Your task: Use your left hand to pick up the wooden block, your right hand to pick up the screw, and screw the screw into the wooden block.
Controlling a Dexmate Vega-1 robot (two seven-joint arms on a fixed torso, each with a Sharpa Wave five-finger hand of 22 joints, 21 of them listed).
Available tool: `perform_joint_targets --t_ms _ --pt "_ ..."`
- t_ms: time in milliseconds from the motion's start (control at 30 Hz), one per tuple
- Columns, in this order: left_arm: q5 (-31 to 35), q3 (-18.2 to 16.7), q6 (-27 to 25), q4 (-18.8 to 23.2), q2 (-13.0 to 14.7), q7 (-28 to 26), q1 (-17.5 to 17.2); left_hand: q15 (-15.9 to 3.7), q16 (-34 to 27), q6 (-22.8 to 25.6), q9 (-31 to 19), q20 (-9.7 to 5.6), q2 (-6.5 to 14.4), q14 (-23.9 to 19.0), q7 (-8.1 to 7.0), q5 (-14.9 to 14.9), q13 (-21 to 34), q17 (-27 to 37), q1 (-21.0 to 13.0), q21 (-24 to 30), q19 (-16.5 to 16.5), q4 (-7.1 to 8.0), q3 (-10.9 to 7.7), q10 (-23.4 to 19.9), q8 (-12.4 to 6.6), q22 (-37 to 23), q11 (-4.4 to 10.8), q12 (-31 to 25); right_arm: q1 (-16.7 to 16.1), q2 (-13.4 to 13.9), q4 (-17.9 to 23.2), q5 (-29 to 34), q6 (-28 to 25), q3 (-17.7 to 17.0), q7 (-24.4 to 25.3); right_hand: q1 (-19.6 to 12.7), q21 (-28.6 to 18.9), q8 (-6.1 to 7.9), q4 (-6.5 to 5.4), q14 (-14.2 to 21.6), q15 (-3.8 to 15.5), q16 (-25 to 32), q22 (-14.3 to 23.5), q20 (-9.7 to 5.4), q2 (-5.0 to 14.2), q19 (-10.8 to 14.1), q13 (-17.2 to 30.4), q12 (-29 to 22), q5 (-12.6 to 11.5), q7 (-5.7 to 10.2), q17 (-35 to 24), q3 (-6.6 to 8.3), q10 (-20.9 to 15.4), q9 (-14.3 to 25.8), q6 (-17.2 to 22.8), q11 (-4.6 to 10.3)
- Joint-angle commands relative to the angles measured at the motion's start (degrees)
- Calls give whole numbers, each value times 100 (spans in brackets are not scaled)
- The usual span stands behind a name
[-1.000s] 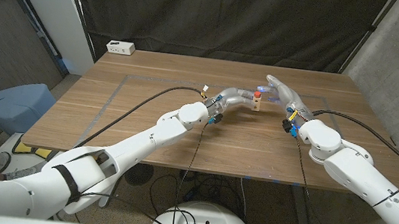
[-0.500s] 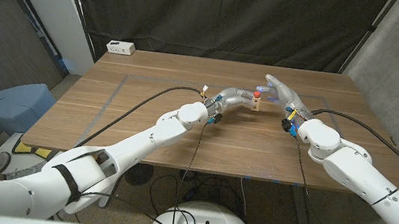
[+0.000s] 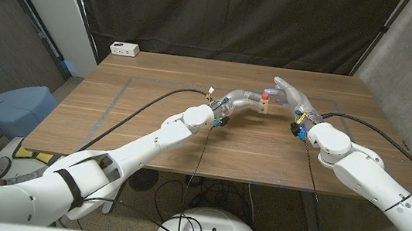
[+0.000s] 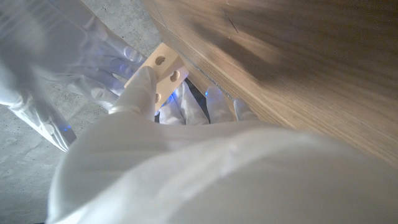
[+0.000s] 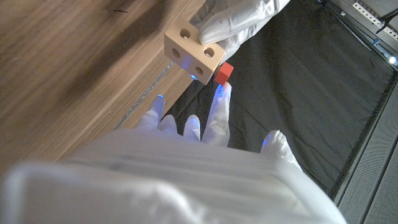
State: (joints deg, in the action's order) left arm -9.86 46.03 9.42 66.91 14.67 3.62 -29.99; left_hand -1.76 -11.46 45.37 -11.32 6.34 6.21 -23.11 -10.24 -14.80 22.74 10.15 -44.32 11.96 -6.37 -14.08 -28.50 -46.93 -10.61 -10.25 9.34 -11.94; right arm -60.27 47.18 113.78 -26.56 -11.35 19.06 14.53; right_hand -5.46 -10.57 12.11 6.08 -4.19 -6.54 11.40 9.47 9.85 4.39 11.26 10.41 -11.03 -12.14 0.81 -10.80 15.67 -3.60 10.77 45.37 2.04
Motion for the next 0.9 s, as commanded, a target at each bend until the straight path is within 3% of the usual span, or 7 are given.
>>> perform_joint_targets --t_ms 33,900 --pt "-24 -37 -29 83 56 -15 -66 -1 -25 517 -7 -9 320 -46 418 -32 16 8 263 14 -50 495 -469 -50 -61 -34 -13 -47 -49 11 83 -15 -132 -22 127 16 -24 46 -10 57 -12 25 16 -2 -47 45 5 -41 -31 -1 -13 28 -64 25 86 -7" --pt "-29 -56 -27 114 109 2 -83 -2 -26 524 -7 -1 322 -53 431 -32 10 8 258 14 -52 495 -465 -47 -65 -34 -8 -42 -273 18 272 -9 -200 -130 369 -5 -32 80 2 125 13 35 15 -18 -35 91 5 -48 -34 -41 -7 45 -165 28 288 4"
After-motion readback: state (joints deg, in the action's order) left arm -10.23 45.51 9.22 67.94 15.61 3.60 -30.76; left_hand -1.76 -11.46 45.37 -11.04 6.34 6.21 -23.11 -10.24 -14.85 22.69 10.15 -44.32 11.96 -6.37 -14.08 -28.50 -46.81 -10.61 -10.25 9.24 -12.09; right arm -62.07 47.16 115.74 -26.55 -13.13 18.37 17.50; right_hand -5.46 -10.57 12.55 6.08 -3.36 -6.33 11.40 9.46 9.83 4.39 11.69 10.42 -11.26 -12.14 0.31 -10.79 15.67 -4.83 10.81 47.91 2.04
